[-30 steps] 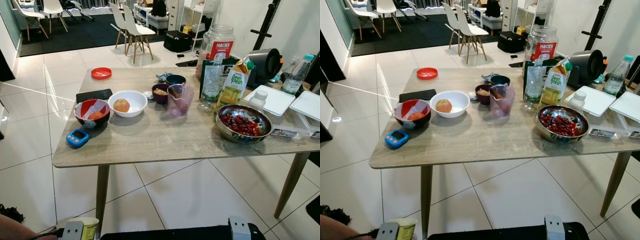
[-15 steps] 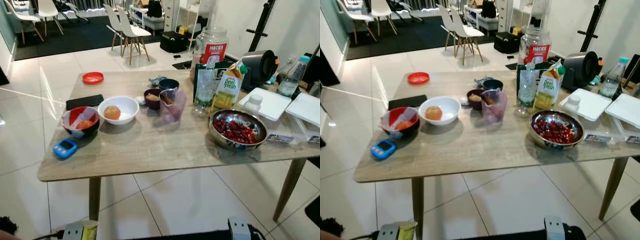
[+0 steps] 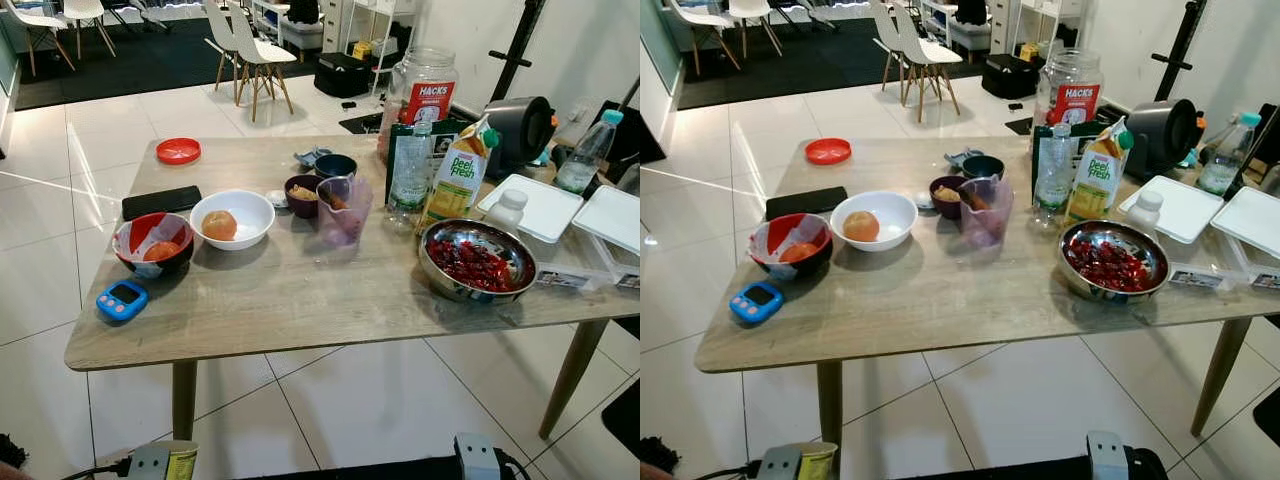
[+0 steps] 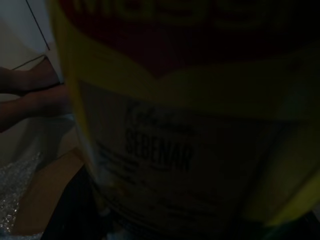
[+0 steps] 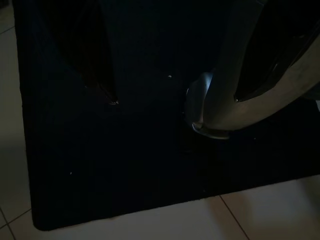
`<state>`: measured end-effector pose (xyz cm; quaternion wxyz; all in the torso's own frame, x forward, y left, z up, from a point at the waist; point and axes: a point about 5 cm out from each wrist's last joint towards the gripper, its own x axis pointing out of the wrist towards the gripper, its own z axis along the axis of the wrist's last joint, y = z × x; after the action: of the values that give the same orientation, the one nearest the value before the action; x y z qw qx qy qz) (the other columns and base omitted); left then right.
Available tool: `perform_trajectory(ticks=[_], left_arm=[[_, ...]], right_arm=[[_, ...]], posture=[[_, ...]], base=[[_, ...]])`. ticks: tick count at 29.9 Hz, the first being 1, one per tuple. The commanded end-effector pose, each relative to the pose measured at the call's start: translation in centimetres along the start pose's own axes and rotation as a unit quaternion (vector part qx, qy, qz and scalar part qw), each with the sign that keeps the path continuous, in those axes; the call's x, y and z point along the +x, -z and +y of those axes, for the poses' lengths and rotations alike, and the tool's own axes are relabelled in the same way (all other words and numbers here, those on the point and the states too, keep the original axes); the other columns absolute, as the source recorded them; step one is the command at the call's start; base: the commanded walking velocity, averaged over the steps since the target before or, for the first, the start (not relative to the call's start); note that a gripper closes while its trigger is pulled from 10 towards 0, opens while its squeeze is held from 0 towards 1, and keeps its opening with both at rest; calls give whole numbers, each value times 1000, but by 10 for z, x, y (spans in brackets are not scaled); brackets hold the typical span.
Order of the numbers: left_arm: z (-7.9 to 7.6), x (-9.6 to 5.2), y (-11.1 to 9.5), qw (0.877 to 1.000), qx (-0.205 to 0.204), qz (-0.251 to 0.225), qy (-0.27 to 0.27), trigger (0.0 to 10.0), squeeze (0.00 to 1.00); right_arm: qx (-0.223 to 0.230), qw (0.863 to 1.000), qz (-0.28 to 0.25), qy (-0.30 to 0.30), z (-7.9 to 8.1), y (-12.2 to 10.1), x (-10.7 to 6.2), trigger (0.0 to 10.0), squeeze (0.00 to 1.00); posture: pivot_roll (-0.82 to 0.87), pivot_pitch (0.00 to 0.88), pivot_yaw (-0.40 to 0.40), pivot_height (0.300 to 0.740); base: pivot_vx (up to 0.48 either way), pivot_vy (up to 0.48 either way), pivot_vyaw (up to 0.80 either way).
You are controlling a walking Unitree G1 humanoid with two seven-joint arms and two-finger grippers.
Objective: Restocking fridge
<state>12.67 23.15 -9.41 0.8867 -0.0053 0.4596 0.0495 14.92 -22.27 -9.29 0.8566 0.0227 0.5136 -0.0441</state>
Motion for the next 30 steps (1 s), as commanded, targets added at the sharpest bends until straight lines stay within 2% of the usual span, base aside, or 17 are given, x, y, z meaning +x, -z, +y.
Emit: perform_trajectory(ticks=[1, 12, 25, 30], left_arm=[[1, -1, 5, 1000, -10, 8, -2, 10000, 0], [4, -2, 3, 1000, -19, 4, -8, 10000, 0], [10, -4, 7, 1000, -18, 10, -14, 10000, 0], [11, -4, 8, 1000, -18, 10, -14, 10000, 0]], right_arm=[[-3, 1000, 9, -2, 2, 5, 0, 10000, 0], [-5, 1000, 17, 11, -12, 13, -4, 10000, 0], [17, 1000, 20, 14, -11, 13, -3, 10000, 0], [17, 999, 35, 12, -9, 19, -4, 10000, 0]], posture=[[-36, 0, -10, 740], [-38, 0, -9, 740], [-36, 0, -2, 740], [-31, 0, 3, 740]], base=[[0, 0, 0], [0, 0, 0], [0, 0, 0], [0, 0, -769]])
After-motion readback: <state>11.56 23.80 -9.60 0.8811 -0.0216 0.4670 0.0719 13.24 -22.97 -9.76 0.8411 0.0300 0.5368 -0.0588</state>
